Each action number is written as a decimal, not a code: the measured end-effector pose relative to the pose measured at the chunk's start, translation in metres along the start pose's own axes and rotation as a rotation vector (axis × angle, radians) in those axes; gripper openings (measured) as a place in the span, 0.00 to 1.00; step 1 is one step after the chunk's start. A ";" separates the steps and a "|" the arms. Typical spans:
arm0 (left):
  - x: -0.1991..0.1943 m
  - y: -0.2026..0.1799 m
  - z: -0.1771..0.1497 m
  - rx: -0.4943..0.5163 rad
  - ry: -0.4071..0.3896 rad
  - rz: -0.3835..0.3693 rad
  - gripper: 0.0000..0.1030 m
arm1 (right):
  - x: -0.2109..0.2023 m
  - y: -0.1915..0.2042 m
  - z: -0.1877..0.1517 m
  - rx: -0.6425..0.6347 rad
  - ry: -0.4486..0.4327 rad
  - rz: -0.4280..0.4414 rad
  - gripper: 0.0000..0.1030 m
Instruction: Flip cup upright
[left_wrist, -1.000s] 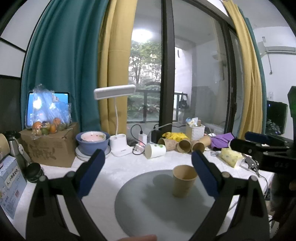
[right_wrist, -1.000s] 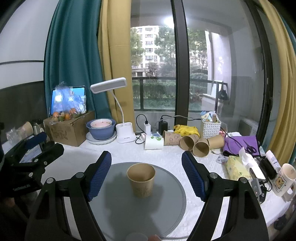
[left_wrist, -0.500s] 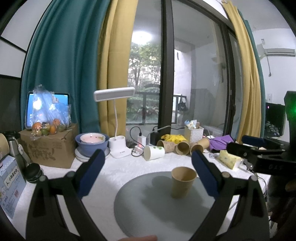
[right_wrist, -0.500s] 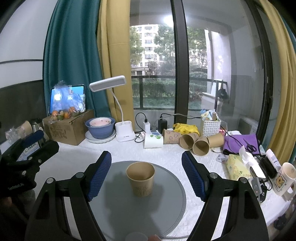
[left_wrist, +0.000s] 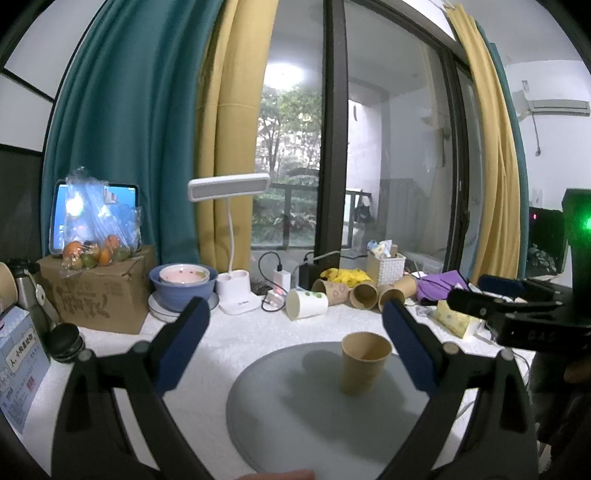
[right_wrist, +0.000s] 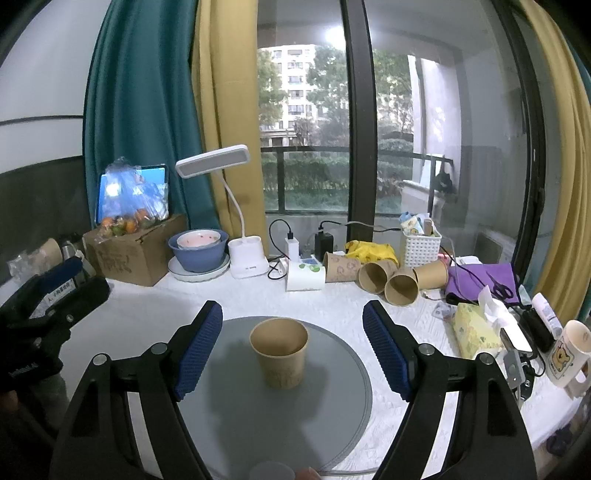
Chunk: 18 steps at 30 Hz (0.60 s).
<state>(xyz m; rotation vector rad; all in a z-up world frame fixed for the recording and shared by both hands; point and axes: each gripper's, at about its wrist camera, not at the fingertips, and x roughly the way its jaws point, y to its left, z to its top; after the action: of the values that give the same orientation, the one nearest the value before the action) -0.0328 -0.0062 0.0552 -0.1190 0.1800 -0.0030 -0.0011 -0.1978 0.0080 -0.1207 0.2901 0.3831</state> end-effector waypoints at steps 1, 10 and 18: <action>0.000 0.000 -0.001 0.000 -0.002 -0.001 0.93 | 0.001 0.000 0.000 0.001 0.002 0.001 0.79; -0.002 -0.002 -0.003 -0.002 0.000 -0.003 0.93 | 0.003 0.000 0.000 0.003 0.008 0.001 0.79; -0.002 -0.002 -0.003 -0.003 -0.001 -0.002 0.93 | 0.003 -0.001 -0.001 0.004 0.011 0.000 0.79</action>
<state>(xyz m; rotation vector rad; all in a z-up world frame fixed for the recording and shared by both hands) -0.0348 -0.0083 0.0531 -0.1219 0.1792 -0.0051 0.0017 -0.1973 0.0059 -0.1193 0.3016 0.3825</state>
